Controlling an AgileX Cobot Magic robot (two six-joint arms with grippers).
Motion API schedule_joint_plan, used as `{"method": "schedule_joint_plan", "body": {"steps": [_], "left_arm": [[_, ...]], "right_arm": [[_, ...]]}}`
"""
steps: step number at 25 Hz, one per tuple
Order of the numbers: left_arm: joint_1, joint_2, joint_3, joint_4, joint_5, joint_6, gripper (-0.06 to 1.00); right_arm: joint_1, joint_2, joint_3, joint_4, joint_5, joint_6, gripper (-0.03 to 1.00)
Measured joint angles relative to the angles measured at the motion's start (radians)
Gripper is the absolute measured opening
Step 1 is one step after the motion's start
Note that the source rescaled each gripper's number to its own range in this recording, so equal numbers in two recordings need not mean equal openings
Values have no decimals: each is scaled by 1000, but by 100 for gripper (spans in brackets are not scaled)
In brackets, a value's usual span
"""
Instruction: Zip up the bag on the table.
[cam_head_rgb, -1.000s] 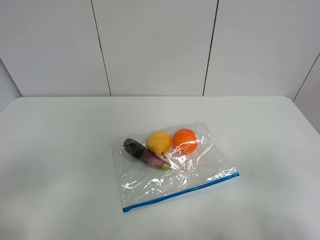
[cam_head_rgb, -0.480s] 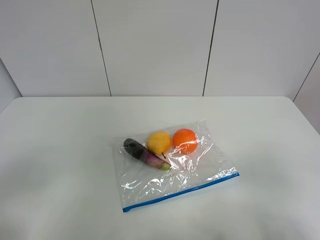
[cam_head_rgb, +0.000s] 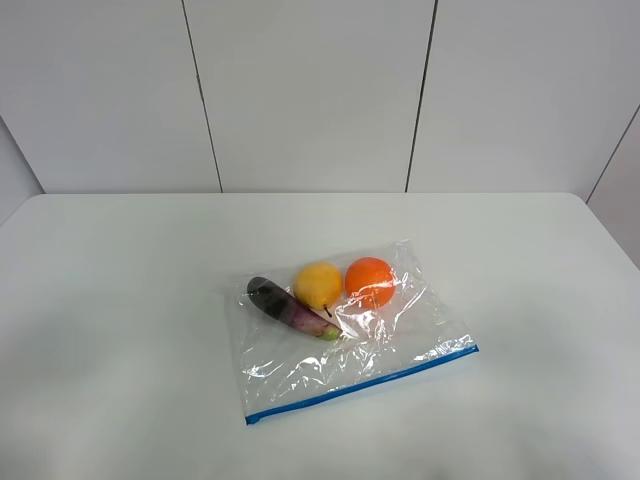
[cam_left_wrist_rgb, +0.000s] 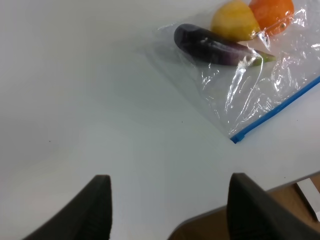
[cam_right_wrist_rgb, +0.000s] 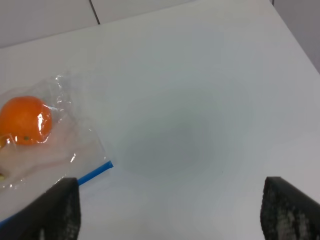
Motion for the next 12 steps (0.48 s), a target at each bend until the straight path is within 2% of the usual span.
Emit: {"method": "schedule_joint_plan", "body": {"steps": [12], "left_arm": [[0, 0, 0, 0, 0, 0, 98]], "right_arm": [[0, 0, 0, 0, 0, 0, 100]]}}
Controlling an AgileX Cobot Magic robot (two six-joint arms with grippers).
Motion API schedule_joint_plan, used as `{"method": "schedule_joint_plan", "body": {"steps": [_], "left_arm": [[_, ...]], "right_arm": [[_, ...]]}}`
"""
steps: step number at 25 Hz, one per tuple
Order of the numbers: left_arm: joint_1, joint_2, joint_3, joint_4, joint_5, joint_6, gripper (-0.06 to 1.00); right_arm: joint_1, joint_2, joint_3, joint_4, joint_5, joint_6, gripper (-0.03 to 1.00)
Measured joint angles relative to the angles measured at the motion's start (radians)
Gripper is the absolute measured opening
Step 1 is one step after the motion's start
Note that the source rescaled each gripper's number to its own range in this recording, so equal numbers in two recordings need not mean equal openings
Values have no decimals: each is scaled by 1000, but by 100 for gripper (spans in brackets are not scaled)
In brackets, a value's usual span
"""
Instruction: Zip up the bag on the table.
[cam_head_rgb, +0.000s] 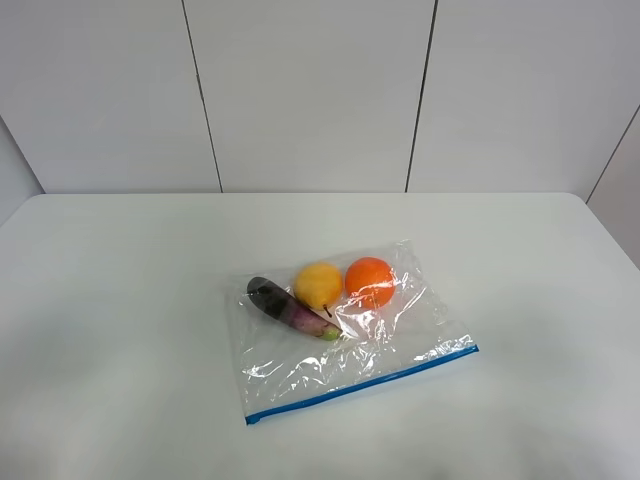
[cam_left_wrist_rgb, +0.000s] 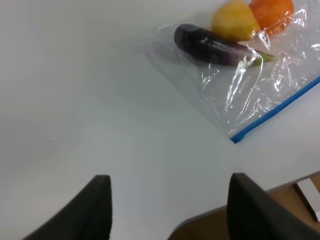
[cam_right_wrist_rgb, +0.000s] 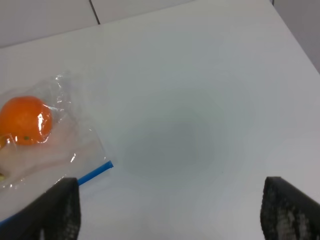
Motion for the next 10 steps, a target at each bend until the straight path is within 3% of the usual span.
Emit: {"method": "schedule_joint_plan", "body": {"steps": [10], "left_arm": [[0, 0, 0, 0, 0, 0, 98]], "right_arm": [[0, 0, 0, 0, -1, 0, 100]]}}
